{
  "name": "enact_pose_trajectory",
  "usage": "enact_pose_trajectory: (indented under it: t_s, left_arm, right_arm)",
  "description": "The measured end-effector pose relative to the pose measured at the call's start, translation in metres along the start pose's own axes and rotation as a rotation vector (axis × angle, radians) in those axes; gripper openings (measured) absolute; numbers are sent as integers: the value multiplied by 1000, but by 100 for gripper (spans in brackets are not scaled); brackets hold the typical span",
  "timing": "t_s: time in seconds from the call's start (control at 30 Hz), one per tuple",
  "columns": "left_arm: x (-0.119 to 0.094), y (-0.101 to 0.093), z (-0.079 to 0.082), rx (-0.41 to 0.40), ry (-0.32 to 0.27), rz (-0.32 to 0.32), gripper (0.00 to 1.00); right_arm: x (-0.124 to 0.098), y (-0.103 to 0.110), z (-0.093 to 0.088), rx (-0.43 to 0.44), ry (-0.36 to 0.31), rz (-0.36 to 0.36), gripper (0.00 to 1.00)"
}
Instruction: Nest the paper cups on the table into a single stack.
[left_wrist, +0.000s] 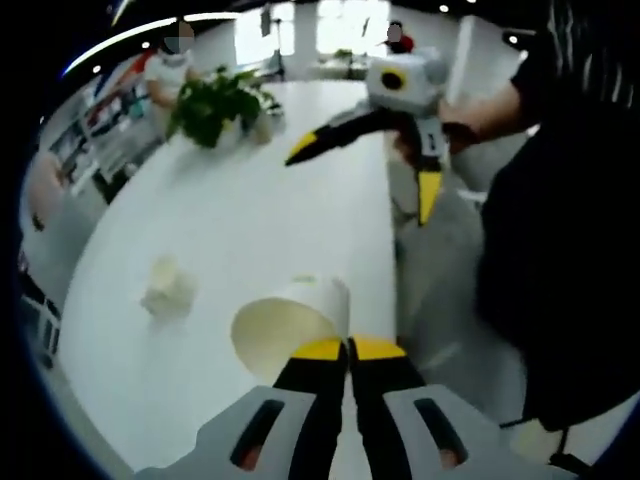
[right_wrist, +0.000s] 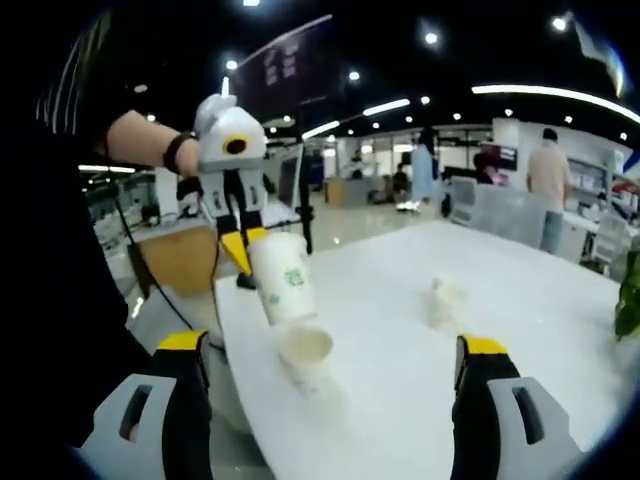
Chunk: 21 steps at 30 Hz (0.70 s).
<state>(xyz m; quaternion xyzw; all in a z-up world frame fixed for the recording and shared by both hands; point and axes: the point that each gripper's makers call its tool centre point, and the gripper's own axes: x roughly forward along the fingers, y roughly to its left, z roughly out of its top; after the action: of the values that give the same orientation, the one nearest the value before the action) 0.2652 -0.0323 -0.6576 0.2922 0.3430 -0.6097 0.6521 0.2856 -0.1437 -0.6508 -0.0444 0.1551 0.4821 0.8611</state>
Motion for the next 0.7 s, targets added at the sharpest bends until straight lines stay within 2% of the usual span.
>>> enact_pose_trajectory:
  t_s: [0.17,0.33,0.47,0.63,0.7]
  left_arm:
    - [6,1,-6,26,47,-3,0]
    - [13,3,-20,55,116,-2,0]
    - [17,4,-25,116,149,-3,0]
    - [23,6,-30,139,182,-1,0]
    - [26,8,-34,190,210,-3,0]
  right_arm:
    - [-1,-1,-7,34,8,-10,100]
    - [-2,5,-12,25,9,-10,100]
    - [-4,10,-10,23,-9,-2,100]
    - [-6,8,-12,29,-8,-7,100]
    - [-7,8,-13,35,-3,-10,100]
